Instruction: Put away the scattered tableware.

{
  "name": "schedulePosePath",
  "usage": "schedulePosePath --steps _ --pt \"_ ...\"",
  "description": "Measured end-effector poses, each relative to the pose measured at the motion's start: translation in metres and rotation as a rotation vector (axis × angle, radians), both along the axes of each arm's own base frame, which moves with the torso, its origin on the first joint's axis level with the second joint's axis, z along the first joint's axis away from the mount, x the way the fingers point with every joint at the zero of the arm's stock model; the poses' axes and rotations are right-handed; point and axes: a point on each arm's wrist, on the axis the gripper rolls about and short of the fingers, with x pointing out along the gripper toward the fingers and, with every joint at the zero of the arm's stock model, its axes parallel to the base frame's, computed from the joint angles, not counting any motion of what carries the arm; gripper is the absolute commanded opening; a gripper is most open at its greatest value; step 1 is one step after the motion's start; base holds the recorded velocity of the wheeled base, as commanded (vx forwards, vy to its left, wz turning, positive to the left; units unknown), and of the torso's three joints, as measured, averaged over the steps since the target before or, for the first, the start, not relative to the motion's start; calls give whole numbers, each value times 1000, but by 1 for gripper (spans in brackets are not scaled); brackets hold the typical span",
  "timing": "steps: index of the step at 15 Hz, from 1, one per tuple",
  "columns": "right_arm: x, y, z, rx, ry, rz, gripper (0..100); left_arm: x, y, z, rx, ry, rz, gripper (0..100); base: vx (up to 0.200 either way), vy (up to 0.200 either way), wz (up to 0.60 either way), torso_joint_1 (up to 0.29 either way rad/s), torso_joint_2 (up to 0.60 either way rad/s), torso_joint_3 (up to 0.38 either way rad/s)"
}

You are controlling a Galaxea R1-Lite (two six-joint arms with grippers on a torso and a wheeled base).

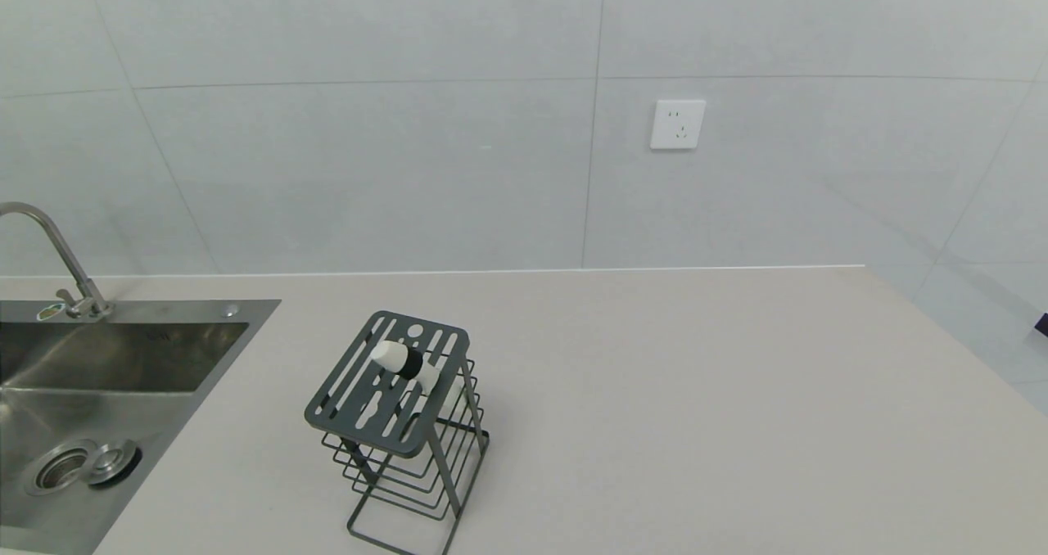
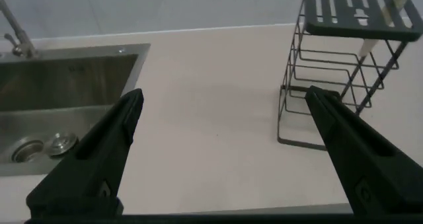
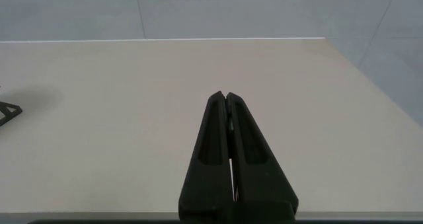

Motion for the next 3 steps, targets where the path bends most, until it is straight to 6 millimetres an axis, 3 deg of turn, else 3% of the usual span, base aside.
schedulePosePath --steps 3 --pt "0 0 0 0 1 1 0 0 0 -1 -8 4 0 100 0 0 0 0 0 0"
